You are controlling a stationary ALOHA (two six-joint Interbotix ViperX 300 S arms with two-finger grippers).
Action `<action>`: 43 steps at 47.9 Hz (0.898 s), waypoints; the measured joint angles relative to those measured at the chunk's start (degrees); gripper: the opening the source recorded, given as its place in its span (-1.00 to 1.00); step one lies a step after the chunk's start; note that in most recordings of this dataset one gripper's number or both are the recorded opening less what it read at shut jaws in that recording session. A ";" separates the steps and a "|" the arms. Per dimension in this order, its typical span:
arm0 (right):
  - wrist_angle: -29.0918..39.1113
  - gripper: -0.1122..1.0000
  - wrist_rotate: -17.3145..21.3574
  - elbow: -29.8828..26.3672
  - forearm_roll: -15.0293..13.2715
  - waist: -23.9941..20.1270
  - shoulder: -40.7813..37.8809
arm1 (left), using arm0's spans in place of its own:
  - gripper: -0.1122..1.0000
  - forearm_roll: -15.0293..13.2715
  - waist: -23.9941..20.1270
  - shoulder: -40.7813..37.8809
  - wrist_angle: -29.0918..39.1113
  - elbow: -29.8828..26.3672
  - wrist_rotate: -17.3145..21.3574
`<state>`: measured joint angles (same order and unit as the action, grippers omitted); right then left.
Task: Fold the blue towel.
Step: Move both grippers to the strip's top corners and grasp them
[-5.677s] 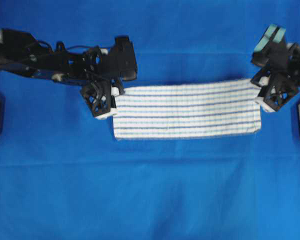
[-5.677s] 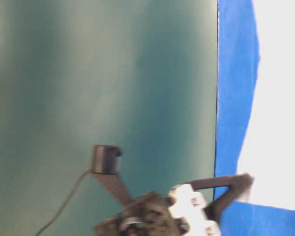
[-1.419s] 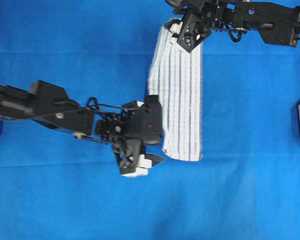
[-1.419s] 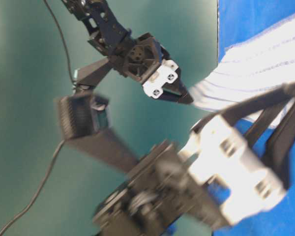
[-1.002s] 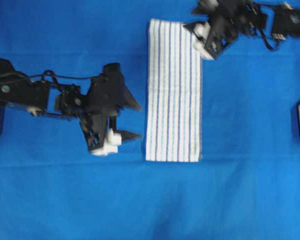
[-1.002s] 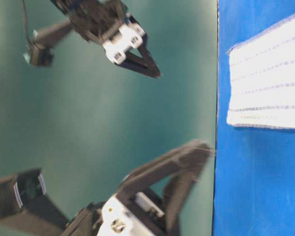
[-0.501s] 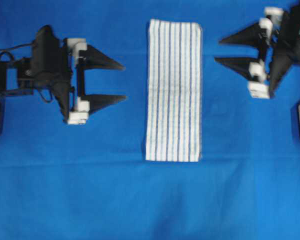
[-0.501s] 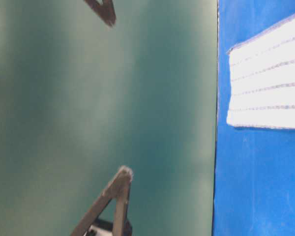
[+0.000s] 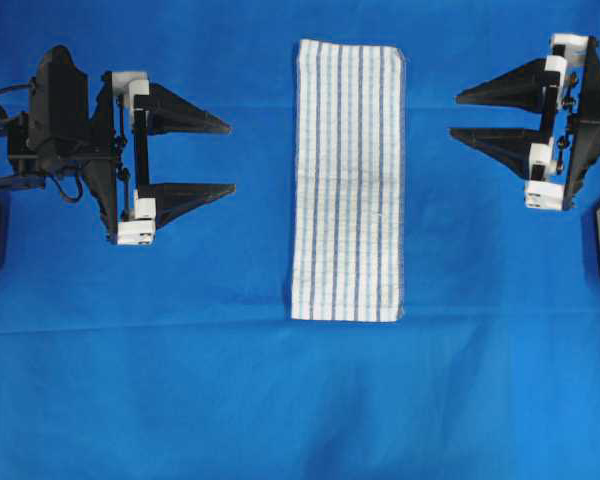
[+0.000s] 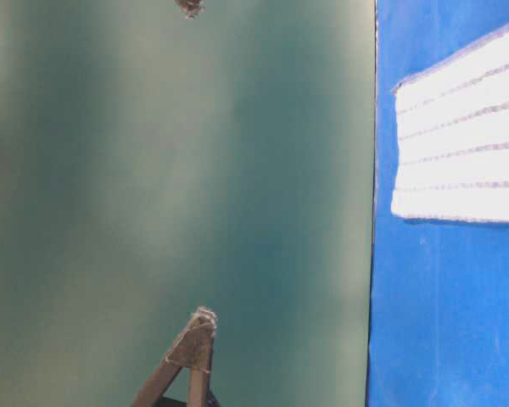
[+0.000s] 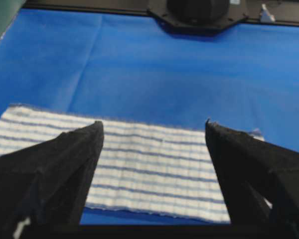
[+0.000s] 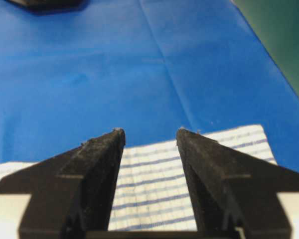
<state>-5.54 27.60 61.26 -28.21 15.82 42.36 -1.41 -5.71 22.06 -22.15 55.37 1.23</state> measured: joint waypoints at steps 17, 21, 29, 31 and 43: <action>-0.09 0.33 0.00 0.00 0.09 4.48 -3.60 | 0.74 0.09 -3.52 -4.83 -0.26 -3.43 0.00; -0.18 0.39 0.00 -0.26 0.00 7.47 -5.98 | 0.83 0.09 -5.71 -8.61 -0.26 -5.80 0.00; -0.26 0.40 -0.18 -2.20 0.09 13.62 -11.95 | 0.87 0.09 -10.46 -16.08 -0.18 -9.93 0.26; -0.26 0.40 -0.18 -2.81 0.00 15.12 -14.06 | 0.87 0.00 -11.95 -18.11 -0.18 -11.07 0.26; -2.99 0.40 -0.62 -7.56 -0.09 21.27 -29.36 | 0.87 0.00 -18.81 -29.18 -0.09 -16.96 -0.26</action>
<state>-8.53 26.98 53.70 -28.30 37.09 13.01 -1.41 -24.52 -7.12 -22.24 38.41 0.97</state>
